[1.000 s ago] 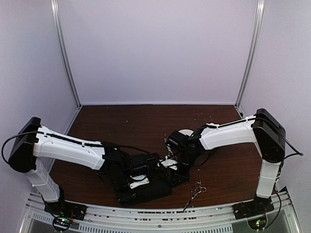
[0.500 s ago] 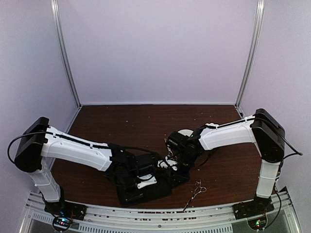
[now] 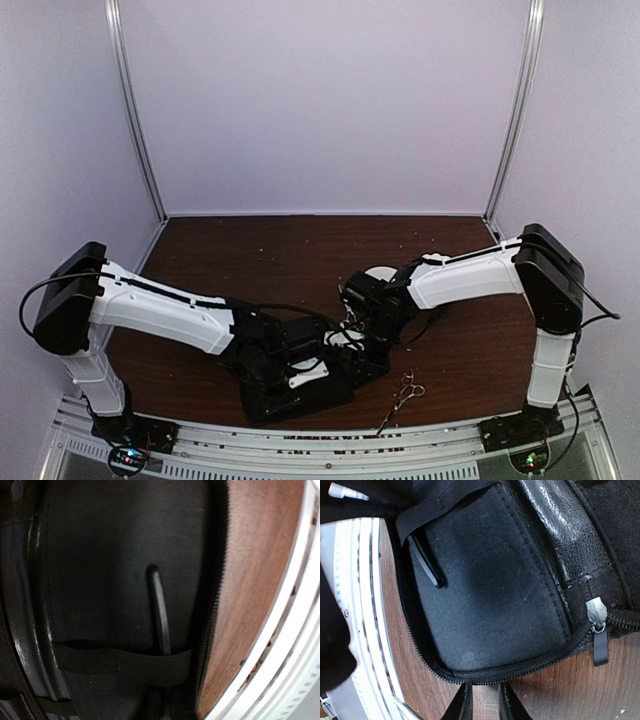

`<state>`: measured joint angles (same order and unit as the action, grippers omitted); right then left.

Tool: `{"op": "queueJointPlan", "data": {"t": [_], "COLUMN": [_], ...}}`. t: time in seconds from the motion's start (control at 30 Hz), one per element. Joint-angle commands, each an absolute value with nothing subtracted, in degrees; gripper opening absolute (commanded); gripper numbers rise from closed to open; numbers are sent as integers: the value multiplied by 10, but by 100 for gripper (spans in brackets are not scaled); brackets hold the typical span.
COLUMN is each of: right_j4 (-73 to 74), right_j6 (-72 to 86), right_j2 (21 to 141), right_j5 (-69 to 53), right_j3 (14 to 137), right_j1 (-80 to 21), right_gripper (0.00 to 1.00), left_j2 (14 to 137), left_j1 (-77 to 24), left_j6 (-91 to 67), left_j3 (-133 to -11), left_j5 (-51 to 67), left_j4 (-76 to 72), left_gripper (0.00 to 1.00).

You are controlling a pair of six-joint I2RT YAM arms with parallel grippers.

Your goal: Sort the hair-cutting tools

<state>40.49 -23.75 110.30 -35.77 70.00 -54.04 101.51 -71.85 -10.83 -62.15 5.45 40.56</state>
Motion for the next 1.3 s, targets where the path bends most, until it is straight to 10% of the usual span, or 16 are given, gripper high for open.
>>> {"op": "queueJointPlan", "data": {"t": [0.0,0.27,0.7,1.27], "right_j4": [411,412,412,414], "right_j6": [-240,-243,-244,-245], "right_j2": [1110,1107,1104,1105], "right_j5": [-364,-361,-362,-360], "right_j3": [713,715,715,714], "right_j1": [-543,-544,-543,-543], "right_gripper": [21,20,20,20], "left_j2": [1000,891,891,949], "left_j1": [-721,-720,-721,-720], "left_j6": [-116,-179,-230,-204], "left_j3": [-608,-585,-535,-544], "left_j5": [32,21,48,46], "left_j4": [431,465,473,442], "left_gripper": [28,39,1,0]}}
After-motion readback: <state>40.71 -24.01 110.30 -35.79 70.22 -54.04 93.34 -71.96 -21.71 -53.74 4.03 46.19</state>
